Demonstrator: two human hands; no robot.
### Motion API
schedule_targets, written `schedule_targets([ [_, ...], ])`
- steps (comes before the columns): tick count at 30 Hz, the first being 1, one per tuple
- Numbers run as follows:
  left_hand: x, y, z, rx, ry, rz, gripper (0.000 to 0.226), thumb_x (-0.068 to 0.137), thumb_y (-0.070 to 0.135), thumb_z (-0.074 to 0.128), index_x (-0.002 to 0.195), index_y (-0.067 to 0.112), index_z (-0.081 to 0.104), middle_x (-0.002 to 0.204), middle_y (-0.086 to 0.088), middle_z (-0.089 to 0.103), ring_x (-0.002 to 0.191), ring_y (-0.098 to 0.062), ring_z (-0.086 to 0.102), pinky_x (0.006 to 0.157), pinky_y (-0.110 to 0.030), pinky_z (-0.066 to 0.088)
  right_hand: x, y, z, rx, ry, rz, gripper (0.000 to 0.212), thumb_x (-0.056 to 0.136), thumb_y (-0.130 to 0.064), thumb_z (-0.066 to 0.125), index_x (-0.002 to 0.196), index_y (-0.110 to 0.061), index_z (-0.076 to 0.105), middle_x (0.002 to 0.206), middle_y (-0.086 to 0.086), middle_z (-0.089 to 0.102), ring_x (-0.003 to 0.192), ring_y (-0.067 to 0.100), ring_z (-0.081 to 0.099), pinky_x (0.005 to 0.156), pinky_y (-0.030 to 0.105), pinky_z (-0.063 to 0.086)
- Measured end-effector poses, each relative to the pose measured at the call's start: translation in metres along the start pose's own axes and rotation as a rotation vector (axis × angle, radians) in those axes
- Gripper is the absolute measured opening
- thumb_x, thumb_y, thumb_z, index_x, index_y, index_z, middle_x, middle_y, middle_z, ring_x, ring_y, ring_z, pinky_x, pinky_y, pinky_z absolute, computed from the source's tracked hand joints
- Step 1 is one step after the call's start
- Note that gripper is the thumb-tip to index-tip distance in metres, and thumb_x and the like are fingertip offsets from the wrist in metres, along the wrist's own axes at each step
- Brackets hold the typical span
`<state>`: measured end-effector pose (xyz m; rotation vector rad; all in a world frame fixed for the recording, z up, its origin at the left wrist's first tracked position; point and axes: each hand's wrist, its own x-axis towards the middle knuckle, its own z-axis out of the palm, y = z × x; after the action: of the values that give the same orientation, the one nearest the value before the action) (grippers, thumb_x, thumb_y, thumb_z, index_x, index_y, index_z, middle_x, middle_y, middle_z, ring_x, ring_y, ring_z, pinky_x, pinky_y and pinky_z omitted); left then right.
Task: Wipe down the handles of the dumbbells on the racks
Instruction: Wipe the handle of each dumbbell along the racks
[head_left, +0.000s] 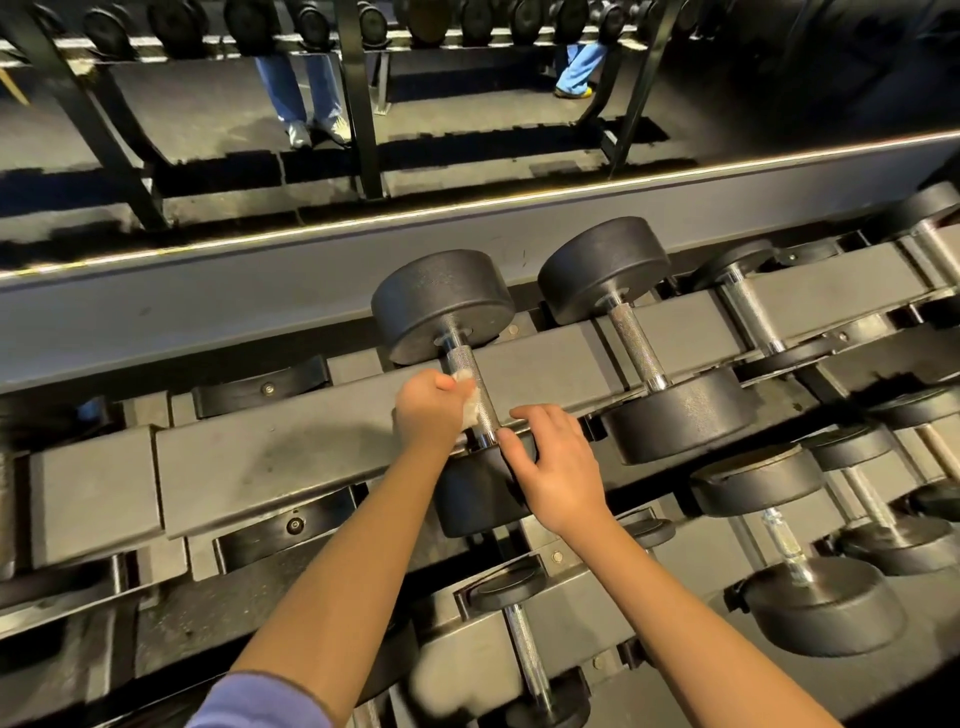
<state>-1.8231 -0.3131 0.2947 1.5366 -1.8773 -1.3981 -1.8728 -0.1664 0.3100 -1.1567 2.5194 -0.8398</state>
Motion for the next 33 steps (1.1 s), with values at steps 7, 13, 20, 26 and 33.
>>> schedule_targets([
  [7,0.012,0.008,-0.001,0.037,0.050,0.014,0.020,0.088,0.033,0.064,0.080,0.016,0.058,0.068,0.006,0.053,0.061,-0.005,0.048,0.051,-0.019,0.032,0.003,0.002,0.001,-0.043,-0.001,0.007,0.044,0.093,-0.050,0.045,0.122,-0.020,0.057,0.120,-0.005,0.055,0.115,0.013,0.044,0.095,0.029,0.036],
  [13,0.012,0.008,-0.007,0.128,-0.099,-0.032,0.028,0.087,0.028,0.066,0.066,0.014,0.054,0.066,-0.001,0.052,0.069,-0.019,0.055,0.063,-0.028,0.044,0.000,0.004,0.002,0.006,0.041,-0.050,0.048,0.091,-0.055,0.040,0.115,-0.018,0.060,0.112,-0.003,0.058,0.106,0.015,0.048,0.088,0.030,0.041],
  [20,-0.021,-0.003,-0.008,0.322,-0.261,-0.044,0.029,0.081,0.030,0.068,0.063,0.012,0.054,0.065,-0.003,0.051,0.067,-0.019,0.049,0.061,-0.026,0.038,0.000,0.001,-0.003,-0.003,-0.005,-0.045,0.046,0.093,-0.052,0.041,0.121,-0.019,0.057,0.116,-0.003,0.058,0.111,0.016,0.047,0.091,0.027,0.035],
  [26,-0.029,0.005,-0.017,0.018,-0.179,0.033,0.028,0.084,0.019,0.070,0.058,0.019,0.058,0.060,0.001,0.057,0.062,-0.015,0.052,0.055,-0.021,0.042,0.011,-0.008,-0.018,0.080,-0.194,0.033,0.039,0.097,-0.043,0.045,0.131,-0.027,0.054,0.120,-0.007,0.062,0.117,0.015,0.048,0.104,0.033,0.033],
  [33,-0.018,0.027,-0.028,-0.012,-0.232,0.093,0.030,0.091,0.017,0.062,0.062,0.013,0.063,0.059,-0.004,0.059,0.057,-0.013,0.051,0.064,-0.025,0.044,0.050,-0.017,-0.015,0.426,-0.223,0.203,0.023,0.085,-0.022,0.060,0.105,-0.017,0.071,0.085,0.003,0.070,0.079,0.017,0.063,0.076,0.039,0.053],
])
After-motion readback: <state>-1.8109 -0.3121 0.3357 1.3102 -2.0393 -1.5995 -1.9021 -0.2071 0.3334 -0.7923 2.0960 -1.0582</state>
